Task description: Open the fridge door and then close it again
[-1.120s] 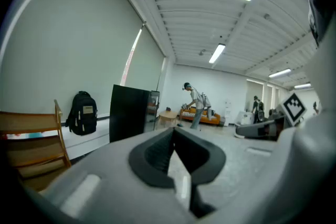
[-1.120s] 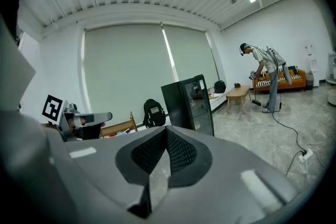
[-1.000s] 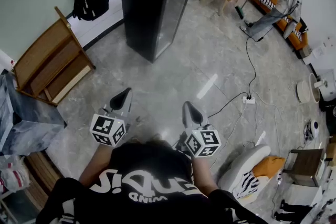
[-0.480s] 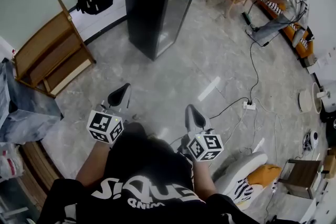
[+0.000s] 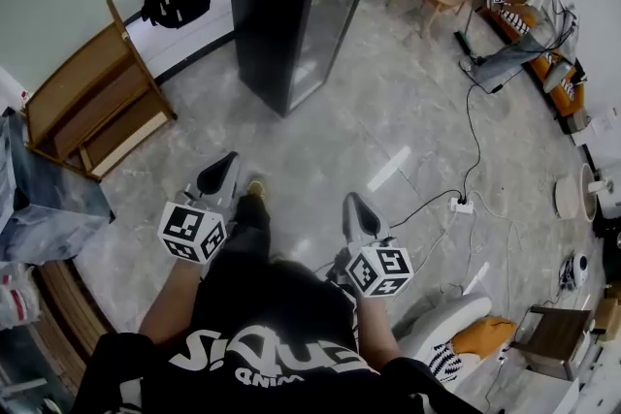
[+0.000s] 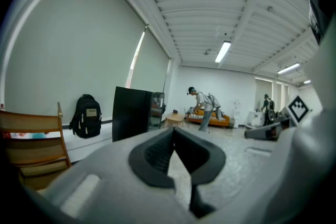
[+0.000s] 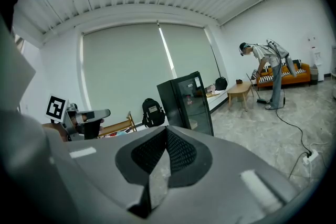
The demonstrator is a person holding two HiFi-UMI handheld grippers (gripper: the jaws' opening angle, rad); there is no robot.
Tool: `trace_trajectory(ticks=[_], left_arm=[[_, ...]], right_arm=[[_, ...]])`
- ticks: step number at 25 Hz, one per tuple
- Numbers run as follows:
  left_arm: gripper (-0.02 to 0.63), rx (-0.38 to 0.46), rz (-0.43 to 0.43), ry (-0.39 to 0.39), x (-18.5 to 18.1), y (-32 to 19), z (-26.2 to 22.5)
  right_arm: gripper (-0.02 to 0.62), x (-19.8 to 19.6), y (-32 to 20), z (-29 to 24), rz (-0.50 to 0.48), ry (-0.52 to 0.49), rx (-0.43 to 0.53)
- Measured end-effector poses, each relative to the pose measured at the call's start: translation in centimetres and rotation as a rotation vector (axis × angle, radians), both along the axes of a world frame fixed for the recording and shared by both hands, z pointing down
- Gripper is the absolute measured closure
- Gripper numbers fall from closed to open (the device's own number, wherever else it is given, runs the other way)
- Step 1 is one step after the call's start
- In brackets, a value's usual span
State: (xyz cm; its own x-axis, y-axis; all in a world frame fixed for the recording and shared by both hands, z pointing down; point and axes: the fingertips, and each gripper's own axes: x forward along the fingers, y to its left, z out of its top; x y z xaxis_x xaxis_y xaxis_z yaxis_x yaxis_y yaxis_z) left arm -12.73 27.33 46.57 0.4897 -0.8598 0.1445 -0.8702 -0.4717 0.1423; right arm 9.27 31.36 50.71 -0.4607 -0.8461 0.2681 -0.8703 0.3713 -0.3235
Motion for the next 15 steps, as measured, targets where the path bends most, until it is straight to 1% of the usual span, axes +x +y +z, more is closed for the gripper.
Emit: trace_trajectory(ticks=[4,9,15], left_arm=[[0.606,-0.007,0.01,0.016,-0.2,-4.1,0.4],[0.606,-0.03,0.026,0.016,0.6,-10.1,1.2],[0.606,-0.046,0.054,0.028,0.7,-18.4,1.1]], right_arm=[[0.598,-0.3,-4.0,0.2,0.01,0.004,0.001],[0.598,-0.1,-9.4,0.4,0.01,0.009,-0.009],[0.598,0.1,-17.3,-0.1,0.031,0.024,-0.02]])
